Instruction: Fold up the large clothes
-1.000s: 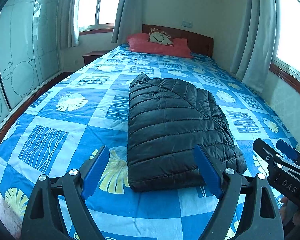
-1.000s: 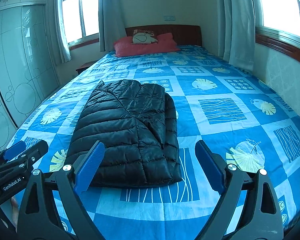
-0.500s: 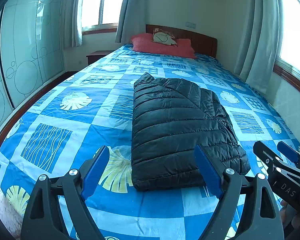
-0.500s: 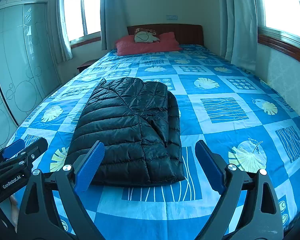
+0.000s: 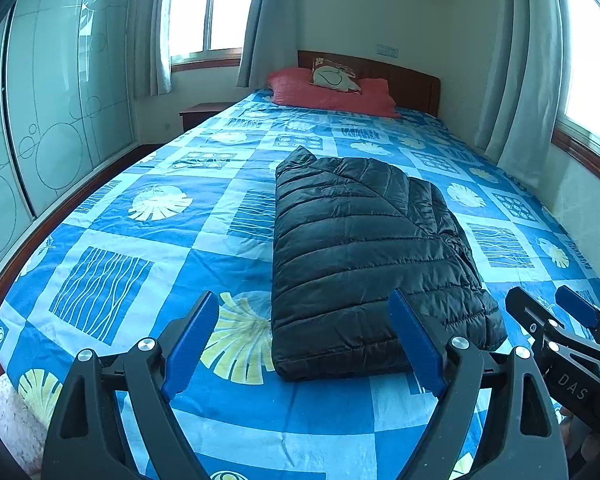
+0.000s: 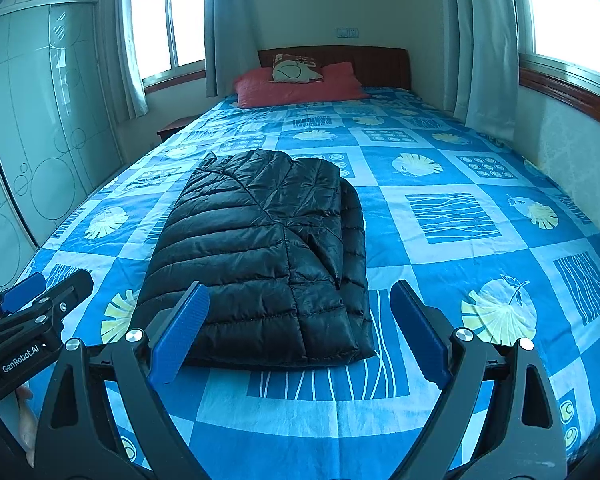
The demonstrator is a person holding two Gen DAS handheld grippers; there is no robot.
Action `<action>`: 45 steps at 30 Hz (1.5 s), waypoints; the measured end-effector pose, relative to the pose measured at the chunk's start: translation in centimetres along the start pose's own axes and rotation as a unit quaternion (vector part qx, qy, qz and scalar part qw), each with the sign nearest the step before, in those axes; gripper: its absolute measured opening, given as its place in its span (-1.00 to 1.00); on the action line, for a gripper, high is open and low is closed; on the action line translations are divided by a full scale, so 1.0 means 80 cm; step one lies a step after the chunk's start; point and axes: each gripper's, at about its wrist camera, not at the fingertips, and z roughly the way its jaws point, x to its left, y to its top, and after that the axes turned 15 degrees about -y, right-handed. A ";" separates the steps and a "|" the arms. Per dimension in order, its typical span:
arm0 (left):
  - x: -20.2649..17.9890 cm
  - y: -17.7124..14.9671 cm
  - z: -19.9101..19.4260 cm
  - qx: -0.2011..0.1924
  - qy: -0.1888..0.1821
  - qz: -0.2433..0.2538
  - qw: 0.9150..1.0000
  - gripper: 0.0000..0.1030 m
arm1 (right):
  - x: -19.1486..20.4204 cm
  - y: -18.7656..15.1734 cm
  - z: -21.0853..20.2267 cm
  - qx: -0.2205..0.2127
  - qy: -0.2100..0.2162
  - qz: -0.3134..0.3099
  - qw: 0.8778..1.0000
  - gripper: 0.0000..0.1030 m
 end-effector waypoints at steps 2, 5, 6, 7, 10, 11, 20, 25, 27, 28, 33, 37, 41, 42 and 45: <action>0.001 0.001 0.000 0.001 0.000 0.000 1.000 0.65 | 0.000 0.000 0.000 0.000 0.000 0.000 1.000 0.78; 0.000 0.000 0.000 0.000 -0.001 0.000 1.000 0.65 | 0.000 0.000 0.000 0.000 0.000 0.000 1.000 0.78; 0.000 0.000 -0.001 0.000 0.000 0.000 1.000 0.65 | 0.001 0.000 -0.001 0.000 0.000 0.000 1.000 0.78; 0.000 0.000 -0.001 0.000 0.000 0.000 1.000 0.65 | 0.000 0.000 0.000 0.000 0.000 0.000 1.000 0.78; 0.001 0.000 -0.001 0.003 0.001 -0.003 1.000 0.65 | 0.001 0.000 -0.001 0.000 0.000 0.000 1.000 0.78; 0.001 0.000 -0.001 0.004 0.000 -0.004 1.000 0.65 | 0.001 0.000 -0.001 0.000 0.000 0.000 1.000 0.78; -0.001 0.001 -0.008 -0.006 -0.005 0.000 1.000 0.65 | 0.003 -0.001 -0.002 0.000 0.001 0.000 1.000 0.78; -0.001 0.000 -0.005 0.001 -0.014 0.000 1.000 0.65 | 0.004 -0.002 -0.003 0.000 0.001 -0.001 1.000 0.78; -0.001 0.000 -0.004 0.002 -0.018 -0.001 1.000 0.65 | 0.004 -0.002 -0.003 0.000 0.001 0.000 1.000 0.78; -0.002 -0.001 -0.004 0.002 -0.019 -0.001 1.000 0.65 | 0.004 -0.002 -0.003 0.000 0.001 0.000 1.000 0.78; -0.006 -0.001 -0.004 -0.004 -0.015 0.004 1.000 0.69 | 0.005 -0.004 -0.002 0.001 0.002 0.000 1.000 0.78; -0.005 -0.005 -0.003 -0.002 0.008 -0.003 1.000 0.69 | 0.007 -0.007 -0.002 0.004 0.005 0.002 1.000 0.78; 0.002 -0.007 0.001 0.008 0.002 -0.011 1.000 0.69 | 0.000 -0.008 0.005 0.008 0.008 0.004 1.000 0.78; 0.001 -0.008 0.002 0.008 0.008 -0.007 1.000 0.69 | 0.001 -0.009 0.005 0.008 0.008 0.004 1.000 0.78; 0.000 -0.009 0.004 0.009 0.019 -0.002 1.000 0.69 | -0.004 -0.008 0.008 0.009 0.007 0.006 1.000 0.78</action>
